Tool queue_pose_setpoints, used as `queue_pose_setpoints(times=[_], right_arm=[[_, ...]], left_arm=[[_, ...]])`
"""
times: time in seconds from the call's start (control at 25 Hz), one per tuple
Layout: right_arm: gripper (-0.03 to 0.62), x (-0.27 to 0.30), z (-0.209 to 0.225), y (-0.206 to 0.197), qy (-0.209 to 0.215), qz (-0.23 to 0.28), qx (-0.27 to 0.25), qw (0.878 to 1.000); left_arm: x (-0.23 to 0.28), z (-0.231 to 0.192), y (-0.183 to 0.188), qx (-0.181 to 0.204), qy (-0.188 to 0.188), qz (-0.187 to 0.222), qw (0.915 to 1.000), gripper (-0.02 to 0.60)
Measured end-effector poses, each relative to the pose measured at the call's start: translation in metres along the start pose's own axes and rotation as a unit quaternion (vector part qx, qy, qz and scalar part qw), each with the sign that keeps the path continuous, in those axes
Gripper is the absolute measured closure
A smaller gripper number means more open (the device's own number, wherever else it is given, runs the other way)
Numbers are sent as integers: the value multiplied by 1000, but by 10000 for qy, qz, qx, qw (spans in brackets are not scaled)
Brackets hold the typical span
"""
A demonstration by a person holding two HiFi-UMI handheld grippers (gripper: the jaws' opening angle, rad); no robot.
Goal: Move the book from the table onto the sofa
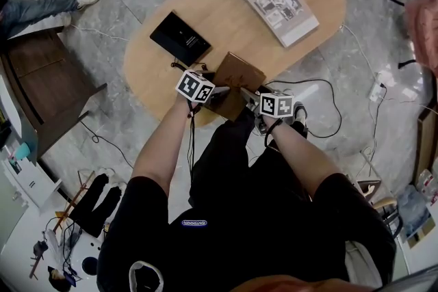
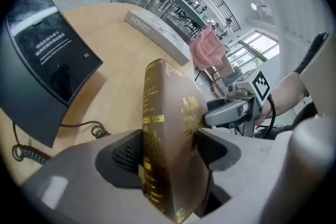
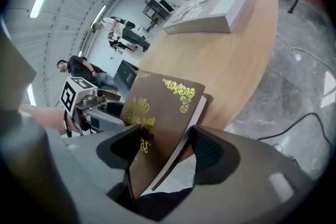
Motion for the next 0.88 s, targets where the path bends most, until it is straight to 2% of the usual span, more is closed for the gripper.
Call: queue_pose_setpoints(times=[0.24, 0.48, 0.88], right_arm=[[269, -21, -12, 11, 141, 80, -130, 9998], [267, -62, -46, 45, 372, 321, -571, 9972], [261, -143, -119, 108, 700, 983, -1072, 9869]], left_arm=[[-18, 24, 5, -173, 81, 350, 9992, 272], [-55, 63, 27, -358, 76, 872, 9955, 283], [-134, 144, 76, -225, 219, 1763, 9838, 301]])
Point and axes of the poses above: the fingertips, and each gripper's own axes: x forward along the fingers, z to its right, y out of its top, the point moved 7 cm from there along -x, backward along the fingers, and after that the axes turned 10 degrees about z, right-handed, at the moved point
